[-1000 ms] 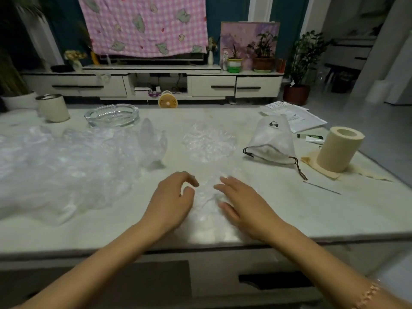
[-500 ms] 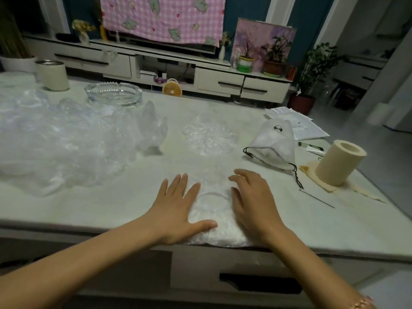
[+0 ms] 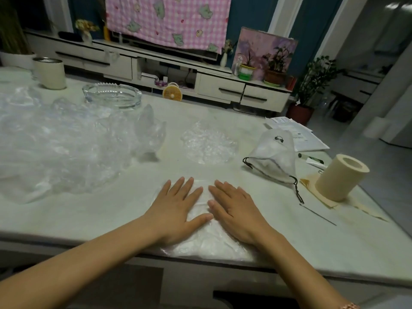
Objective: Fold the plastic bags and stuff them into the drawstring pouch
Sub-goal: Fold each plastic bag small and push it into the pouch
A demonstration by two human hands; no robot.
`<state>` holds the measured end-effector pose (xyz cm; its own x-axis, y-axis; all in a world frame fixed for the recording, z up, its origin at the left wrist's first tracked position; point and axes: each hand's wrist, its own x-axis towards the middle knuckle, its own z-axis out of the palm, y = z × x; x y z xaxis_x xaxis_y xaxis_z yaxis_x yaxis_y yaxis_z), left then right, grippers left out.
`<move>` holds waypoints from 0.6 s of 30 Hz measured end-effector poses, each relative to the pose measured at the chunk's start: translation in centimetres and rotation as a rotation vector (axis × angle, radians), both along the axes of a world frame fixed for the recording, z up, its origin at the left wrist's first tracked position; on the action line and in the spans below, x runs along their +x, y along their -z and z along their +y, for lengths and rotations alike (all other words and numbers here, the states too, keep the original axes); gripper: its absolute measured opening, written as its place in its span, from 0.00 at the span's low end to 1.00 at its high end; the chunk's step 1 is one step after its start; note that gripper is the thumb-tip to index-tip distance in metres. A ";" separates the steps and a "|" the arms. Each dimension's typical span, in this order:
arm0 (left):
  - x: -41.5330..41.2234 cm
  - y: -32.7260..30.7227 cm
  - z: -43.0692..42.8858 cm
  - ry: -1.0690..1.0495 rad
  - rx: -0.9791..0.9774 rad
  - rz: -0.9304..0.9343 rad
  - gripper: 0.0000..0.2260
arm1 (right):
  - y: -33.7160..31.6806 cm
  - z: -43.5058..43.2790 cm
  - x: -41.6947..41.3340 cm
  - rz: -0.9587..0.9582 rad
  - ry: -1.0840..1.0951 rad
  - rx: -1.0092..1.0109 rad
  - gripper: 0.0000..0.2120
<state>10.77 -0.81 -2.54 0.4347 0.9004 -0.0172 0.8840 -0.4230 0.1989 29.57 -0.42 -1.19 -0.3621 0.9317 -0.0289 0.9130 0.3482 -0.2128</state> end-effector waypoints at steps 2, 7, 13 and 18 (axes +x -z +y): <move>0.0 -0.2 0.0 0.003 -0.005 -0.011 0.52 | 0.1 0.0 1.2 -0.024 0.057 0.019 0.25; -0.3 -1.2 -0.8 0.030 0.131 -0.176 0.39 | 0.1 -0.8 2.3 0.096 0.097 0.167 0.29; -2.2 -1.2 -3.6 0.333 0.285 -0.287 0.24 | -3.6 -4.5 2.7 0.499 0.036 0.002 0.17; -3.3 0.1 -3.6 0.372 0.312 -0.208 0.21 | -1.8 -6.6 3.1 0.181 -0.175 -0.032 0.22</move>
<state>7.49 -4.45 -2.60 0.6917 0.6328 0.3481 0.6179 -0.7680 0.1684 32.71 -7.02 0.63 -0.5199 0.8539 0.0227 0.7852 0.4882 -0.3809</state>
